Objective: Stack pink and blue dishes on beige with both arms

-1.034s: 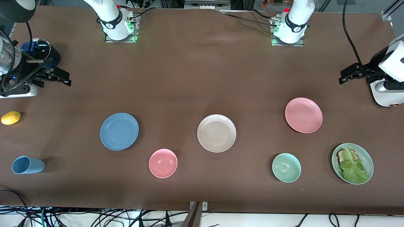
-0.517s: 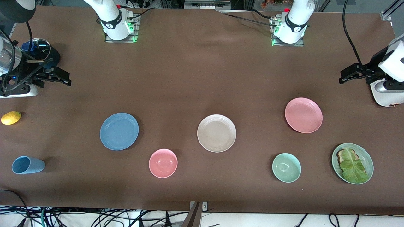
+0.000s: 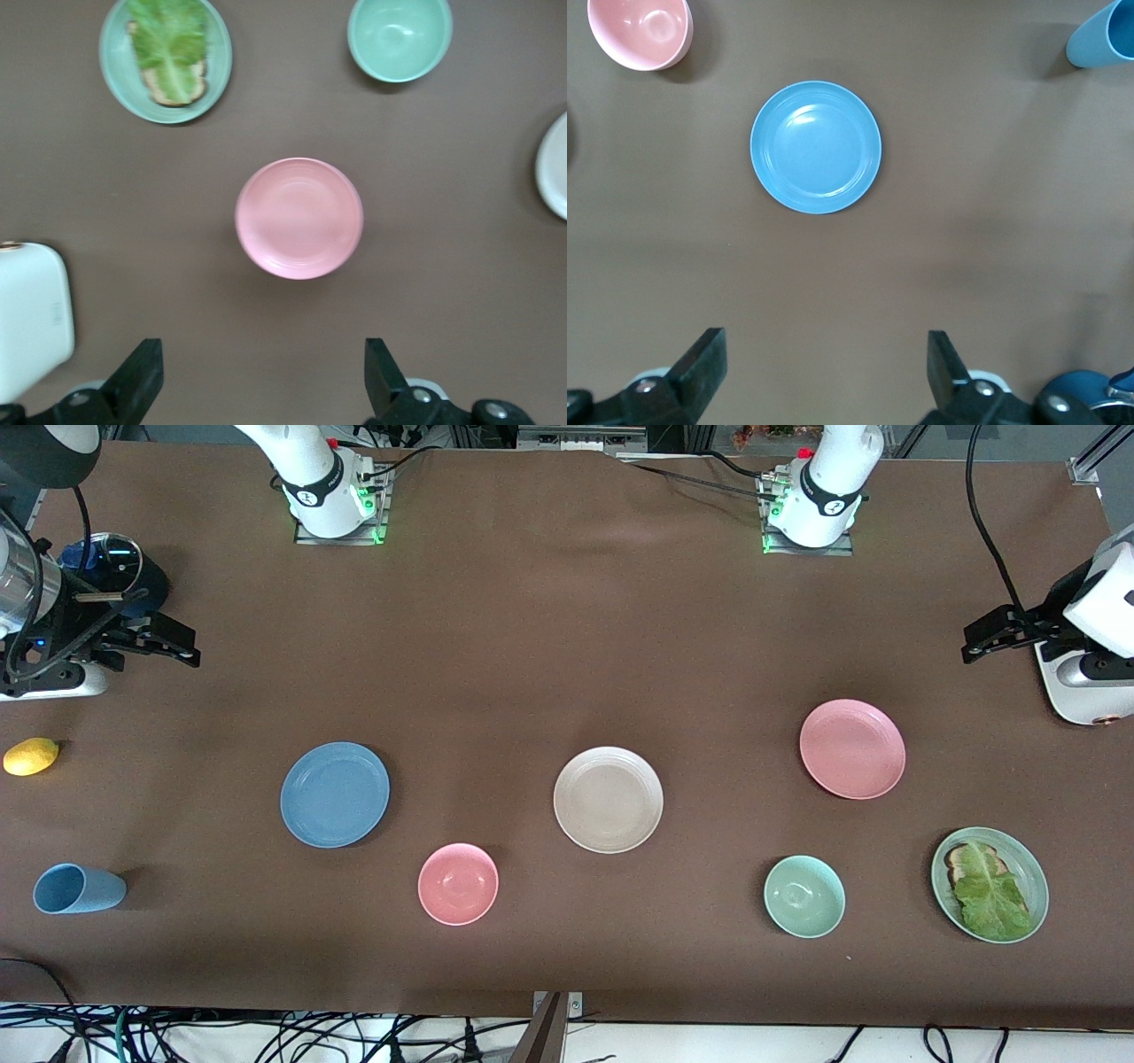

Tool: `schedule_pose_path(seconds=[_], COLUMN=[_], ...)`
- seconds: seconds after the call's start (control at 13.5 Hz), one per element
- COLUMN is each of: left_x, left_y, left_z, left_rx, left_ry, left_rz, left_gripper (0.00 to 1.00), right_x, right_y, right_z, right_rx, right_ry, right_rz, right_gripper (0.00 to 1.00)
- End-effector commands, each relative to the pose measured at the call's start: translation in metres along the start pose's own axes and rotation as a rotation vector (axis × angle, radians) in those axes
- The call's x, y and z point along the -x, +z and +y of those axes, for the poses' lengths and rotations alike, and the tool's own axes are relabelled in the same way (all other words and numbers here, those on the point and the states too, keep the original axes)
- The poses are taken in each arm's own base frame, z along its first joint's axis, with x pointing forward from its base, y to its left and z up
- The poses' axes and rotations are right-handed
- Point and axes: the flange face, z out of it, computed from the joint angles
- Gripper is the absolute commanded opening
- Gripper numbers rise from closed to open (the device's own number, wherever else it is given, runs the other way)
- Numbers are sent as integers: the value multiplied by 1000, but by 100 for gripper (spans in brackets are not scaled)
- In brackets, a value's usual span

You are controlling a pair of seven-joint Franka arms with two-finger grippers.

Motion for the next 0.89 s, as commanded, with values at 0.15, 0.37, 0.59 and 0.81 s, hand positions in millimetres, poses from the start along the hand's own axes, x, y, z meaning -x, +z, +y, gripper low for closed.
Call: schedule_pose_path(seconds=[0.15, 0.37, 0.59, 0.81], left_x=[-21, -30, -50, -79], left_y=[17, 39, 74, 113], left_z=[6, -17, -40, -42], left_rx=[-114, -25, 13, 20], left_ry=[11, -40, -80, -91], left_rz=[-32, -71, -98, -144], left_gripper=[100, 100, 100, 100], right_x=[-2, -2, -2, -2], right_y=[-5, -5, -6, -6], right_z=[-2, -3, -6, -6], right_rx=[-16, -18, -18, -18], right_ry=[6, 3, -2, -2], right_rz=[9, 10, 10, 12], right_gripper=[100, 100, 100, 100])
